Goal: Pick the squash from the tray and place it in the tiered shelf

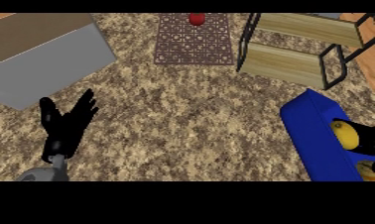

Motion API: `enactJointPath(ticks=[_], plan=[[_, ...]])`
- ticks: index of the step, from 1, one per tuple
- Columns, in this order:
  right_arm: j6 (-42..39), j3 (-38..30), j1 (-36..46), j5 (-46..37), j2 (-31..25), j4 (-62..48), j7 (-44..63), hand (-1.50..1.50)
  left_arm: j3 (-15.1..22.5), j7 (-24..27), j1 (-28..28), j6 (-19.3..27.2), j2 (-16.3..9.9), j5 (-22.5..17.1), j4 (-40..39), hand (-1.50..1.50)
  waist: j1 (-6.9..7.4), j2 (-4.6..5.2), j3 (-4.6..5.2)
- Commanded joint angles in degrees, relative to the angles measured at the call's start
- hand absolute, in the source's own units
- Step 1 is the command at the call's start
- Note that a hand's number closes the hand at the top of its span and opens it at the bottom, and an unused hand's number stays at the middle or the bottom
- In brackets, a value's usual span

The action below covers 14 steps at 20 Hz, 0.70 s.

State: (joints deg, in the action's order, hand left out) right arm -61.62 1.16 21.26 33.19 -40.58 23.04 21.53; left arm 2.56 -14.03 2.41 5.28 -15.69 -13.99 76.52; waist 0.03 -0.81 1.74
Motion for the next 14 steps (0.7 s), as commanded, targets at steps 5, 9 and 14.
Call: enactJointPath(ticks=[5, 9, 14], plan=[[4.78, 0.19, -3.56, -1.87, 5.04, 1.84, -2.28, -1.5, -0.25, -1.09, -0.48, -0.67, 0.13, -0.31, 1.4, 0.0, 0.13, 0.66, -1.74], [5.51, -0.15, -3.21, -2.15, 6.59, 2.14, -3.09, -1.5, -1.85, -1.9, 0.68, -2.65, -1.81, -1.44, -0.03, 0.0, 0.28, 0.86, -1.77], [5.72, -0.33, -4.17, -2.07, 8.97, 3.92, -4.36, -1.5, 0.16, -1.32, -0.47, -1.52, 0.23, 0.07, 1.16, 0.0, 0.35, 0.77, -1.81]])
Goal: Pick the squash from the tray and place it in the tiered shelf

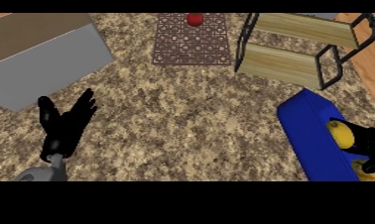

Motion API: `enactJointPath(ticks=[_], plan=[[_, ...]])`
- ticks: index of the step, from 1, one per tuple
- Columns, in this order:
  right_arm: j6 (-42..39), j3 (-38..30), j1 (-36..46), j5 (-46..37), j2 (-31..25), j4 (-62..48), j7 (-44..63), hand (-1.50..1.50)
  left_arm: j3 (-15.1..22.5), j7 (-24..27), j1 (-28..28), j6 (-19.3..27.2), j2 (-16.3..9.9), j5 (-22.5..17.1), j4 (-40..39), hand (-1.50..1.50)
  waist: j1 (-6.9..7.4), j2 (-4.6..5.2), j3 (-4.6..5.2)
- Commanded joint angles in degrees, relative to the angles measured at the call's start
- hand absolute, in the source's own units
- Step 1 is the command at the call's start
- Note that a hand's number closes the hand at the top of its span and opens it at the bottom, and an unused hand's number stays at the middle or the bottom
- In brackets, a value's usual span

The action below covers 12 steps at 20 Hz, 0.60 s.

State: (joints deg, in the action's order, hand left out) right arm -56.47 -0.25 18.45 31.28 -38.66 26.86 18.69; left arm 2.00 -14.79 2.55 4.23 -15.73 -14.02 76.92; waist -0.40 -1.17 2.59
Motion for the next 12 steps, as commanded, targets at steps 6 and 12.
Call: enactJointPath(ticks=[6, 12], plan=[[-3.67, 3.34, -4.08, -2.11, 9.5, 9.05, -7.15, 1.5, -0.12, 0.39, -1.08, -0.57, -0.12, 0.29, -0.04, 0.0, 0.2, 0.95, -2.59], [-3.23, -0.1, -7.27, 1.36, 7.4, 10.98, -7.92, 1.5, -1.04, -0.29, -0.19, 0.44, 0.46, 0.1, -0.33, 0.0, -0.61, 0.84, -2.52]])
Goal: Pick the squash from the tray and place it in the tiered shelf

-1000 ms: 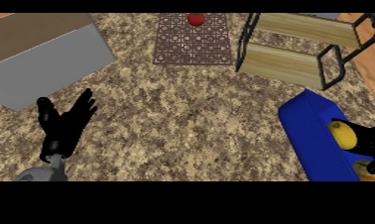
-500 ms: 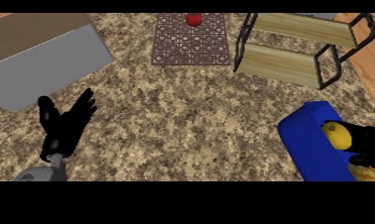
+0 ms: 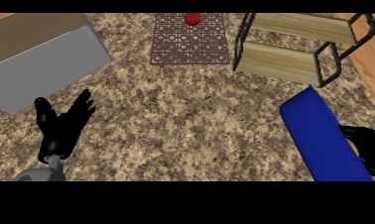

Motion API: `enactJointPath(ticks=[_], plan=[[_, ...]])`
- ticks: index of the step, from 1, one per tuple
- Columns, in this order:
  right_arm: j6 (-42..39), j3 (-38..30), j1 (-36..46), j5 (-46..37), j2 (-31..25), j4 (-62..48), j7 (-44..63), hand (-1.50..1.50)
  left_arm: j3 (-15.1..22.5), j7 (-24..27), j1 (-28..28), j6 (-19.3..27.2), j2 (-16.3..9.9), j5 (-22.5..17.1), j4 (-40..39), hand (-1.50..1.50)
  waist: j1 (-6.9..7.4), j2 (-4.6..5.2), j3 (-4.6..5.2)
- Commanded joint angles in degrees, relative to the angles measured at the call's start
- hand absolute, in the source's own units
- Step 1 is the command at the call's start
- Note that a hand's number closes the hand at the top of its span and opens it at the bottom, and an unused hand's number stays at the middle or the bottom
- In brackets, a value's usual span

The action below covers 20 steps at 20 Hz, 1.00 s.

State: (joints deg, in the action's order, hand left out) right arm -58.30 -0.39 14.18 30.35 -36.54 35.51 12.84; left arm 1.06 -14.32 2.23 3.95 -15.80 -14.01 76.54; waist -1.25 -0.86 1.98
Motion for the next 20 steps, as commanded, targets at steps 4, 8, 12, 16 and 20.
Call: enactJointPath(ticks=[4, 8, 12, 16, 20], plan=[[1.45, -5.02, -0.2, 7.15, 0.66, 2.63, 0.53, 1.5, -0.48, 1.85, -0.61, -1.25, -0.28, 0.71, -1.63, 0.0, 0.88, 0.71, -1.88], [23.12, 1.27, 7.87, -13.58, -1.66, 20.8, -4.22, 1.5, 0.08, -0.57, -0.32, -0.31, -0.16, 0.75, -1.34, 0.0, 1.55, -0.93, -1.33], [34.22, 5.52, 15.81, -25.34, -4.31, 30.76, -1.9, 1.5, 0.67, -1.35, 0.82, -0.16, 0.07, 1.17, -1.82, 0.0, 2.28, -1.68, -0.93], [47.04, 8.06, 18.94, -34.4, -2.93, 41.02, 2.45, 1.5, -0.17, -0.55, -0.41, 0.83, 0.37, 1.17, -2.31, 0.0, 0.06, -1.74, -1.24], [56.58, 9.65, 21.45, -40.37, -0.59, 51.52, 14.27, 1.5, -1.19, -0.59, -1.16, 0.02, -0.73, 0.46, -2.11, 0.0, -1.53, -1.8, -1.42]])
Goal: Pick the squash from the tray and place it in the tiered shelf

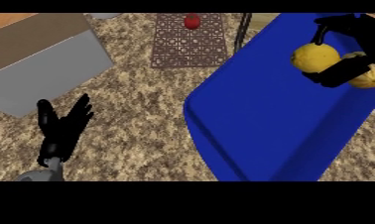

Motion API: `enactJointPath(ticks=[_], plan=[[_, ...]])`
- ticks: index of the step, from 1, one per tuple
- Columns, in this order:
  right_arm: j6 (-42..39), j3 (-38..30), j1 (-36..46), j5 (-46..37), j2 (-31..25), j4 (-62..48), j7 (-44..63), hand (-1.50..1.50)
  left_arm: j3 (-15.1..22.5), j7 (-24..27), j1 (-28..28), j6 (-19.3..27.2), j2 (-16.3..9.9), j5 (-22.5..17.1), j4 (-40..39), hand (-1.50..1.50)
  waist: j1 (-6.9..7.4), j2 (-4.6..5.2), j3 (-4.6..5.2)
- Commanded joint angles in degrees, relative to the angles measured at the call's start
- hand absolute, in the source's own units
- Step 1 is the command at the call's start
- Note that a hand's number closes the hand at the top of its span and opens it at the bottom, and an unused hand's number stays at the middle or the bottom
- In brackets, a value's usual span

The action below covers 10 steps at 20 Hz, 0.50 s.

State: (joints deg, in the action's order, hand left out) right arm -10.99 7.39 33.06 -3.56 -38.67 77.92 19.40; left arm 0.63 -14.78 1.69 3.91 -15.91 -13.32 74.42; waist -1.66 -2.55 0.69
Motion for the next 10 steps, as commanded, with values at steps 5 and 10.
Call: enactJointPath(ticks=[5, 10], plan=[[12.23, 3.37, 7.12, -12.86, 0.94, 23.19, 28.69, 1.5, 0.09, -0.3, 1.35, 1.48, 0.99, 0.75, -0.04, 0.0, -1.28, 1.14, -0.39], [6.3, 2.18, 15.67, -15.27, -0.63, 30.61, 46.65, 1.5, -0.67, -0.46, 2.89, -0.11, 0.57, 0.04, -0.28, 0.0, 0.83, 2.08, -0.55]])
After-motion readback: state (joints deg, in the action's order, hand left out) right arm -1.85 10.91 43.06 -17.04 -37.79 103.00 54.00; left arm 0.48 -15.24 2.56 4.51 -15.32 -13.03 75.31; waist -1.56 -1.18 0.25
